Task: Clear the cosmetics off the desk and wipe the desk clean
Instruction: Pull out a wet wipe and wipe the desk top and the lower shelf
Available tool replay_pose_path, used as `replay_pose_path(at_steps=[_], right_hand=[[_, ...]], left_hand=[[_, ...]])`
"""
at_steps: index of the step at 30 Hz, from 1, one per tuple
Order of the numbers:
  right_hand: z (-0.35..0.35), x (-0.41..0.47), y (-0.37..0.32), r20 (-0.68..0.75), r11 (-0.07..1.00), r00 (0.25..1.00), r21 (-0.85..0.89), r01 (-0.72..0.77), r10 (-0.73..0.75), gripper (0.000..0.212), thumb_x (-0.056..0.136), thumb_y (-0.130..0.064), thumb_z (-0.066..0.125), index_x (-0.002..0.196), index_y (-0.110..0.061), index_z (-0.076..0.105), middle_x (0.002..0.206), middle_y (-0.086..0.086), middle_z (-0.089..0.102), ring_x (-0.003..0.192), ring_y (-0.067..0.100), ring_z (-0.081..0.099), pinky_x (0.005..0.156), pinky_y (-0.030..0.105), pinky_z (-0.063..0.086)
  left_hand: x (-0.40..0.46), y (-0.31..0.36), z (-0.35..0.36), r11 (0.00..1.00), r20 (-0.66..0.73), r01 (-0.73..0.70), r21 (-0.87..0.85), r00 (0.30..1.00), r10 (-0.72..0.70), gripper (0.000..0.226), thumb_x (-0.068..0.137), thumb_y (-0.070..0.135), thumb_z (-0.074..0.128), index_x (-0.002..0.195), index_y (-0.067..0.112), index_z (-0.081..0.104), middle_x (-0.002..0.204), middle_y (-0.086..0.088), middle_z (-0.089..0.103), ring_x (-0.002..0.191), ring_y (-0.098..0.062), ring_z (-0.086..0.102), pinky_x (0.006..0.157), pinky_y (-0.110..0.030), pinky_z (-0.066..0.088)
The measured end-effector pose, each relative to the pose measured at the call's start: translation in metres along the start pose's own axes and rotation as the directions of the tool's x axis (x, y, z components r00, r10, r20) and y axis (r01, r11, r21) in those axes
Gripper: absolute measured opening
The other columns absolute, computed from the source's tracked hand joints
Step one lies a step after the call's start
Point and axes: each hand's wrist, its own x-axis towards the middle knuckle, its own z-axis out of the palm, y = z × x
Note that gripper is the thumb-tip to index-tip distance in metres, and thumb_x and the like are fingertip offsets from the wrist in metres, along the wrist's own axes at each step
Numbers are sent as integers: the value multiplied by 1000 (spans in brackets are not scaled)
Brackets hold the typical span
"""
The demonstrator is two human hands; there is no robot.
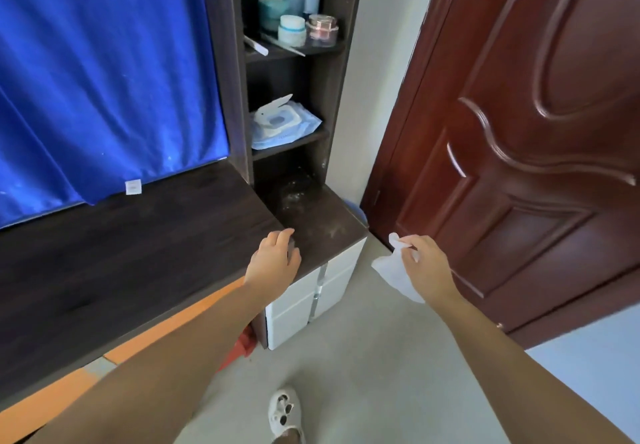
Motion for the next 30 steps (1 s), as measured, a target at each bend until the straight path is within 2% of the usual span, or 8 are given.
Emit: replay_pose_path(at_steps=[6, 15, 18, 22, 24, 27, 29, 30], right_hand=[[9, 78, 34, 68, 999, 997, -27, -39, 41, 21, 87, -9, 51, 98, -17, 66, 96, -1, 57, 90, 17, 55, 77, 22, 36], [72, 154, 89, 351, 992, 936, -121, 31, 14, 28, 87, -1, 45, 107, -6, 65, 107, 11, 62, 100, 25, 58, 86, 25, 41], [99, 193, 98, 469, 991, 883, -107, 86, -25, 26, 88, -2, 46, 106, -6, 64, 107, 10, 63, 100, 23, 59, 83, 14, 35], [156, 268, 114, 537, 979, 831, -41, 198, -146, 43, 85, -28, 37, 109, -4, 65, 109, 13, 66, 102, 26, 60, 79, 9, 31], [189, 299, 122, 547, 965, 813, -33, 259, -199, 35, 93, -21, 44, 118, -2, 60, 121, 16, 63, 113, 28, 57, 87, 7, 30], [239, 312, 132, 640, 885, 713, -110, 452, -285, 45, 98, -22, 39, 138, -2, 38, 147, 15, 38, 136, 28, 36, 109, 28, 29], [261, 296, 140, 632, 755, 664, -183, 629, -400, 54, 96, -31, 32, 138, 2, 35, 146, 20, 36, 136, 33, 35, 111, 42, 31], [264, 280, 142, 668, 692, 597, -167, 703, -445, 57, 94, -34, 30, 138, 3, 35, 146, 21, 37, 136, 34, 34, 112, 45, 30]], left_hand=[[76, 22, 60, 998, 116, 30, -61, 993, -23, 45, 97, 25, 37, 141, 15, 29, 144, -6, 34, 130, -23, 34, 105, -38, 35], [148, 9, 133, 948, 245, 311, -71, 927, -286, 45, 96, 27, 37, 140, 17, 30, 144, -6, 35, 131, -23, 34, 104, -37, 37], [157, -6, 156, 901, 203, 424, -86, 893, -401, 46, 95, 23, 40, 140, 14, 31, 142, -8, 36, 130, -25, 34, 103, -36, 35], [171, -28, 196, 819, 59, 569, -72, 823, -566, 46, 94, 21, 44, 138, 11, 35, 142, -10, 36, 129, -26, 35, 102, -38, 37], [178, -37, 215, 784, -18, 621, -25, 784, -621, 44, 92, 18, 47, 135, 8, 40, 141, -13, 39, 128, -29, 37, 105, -40, 36], [182, -47, 237, 797, -129, 600, 72, 798, -589, 38, 86, 12, 58, 122, 2, 53, 132, -19, 49, 117, -39, 48, 99, -49, 42], [184, -51, 242, 810, -193, 578, 98, 809, -555, 34, 84, 10, 59, 117, 1, 55, 127, -22, 52, 113, -43, 51, 96, -53, 44], [184, -54, 244, 811, -212, 576, 103, 809, -548, 33, 85, 11, 57, 117, 0, 54, 128, -23, 51, 115, -43, 49, 97, -55, 42]])
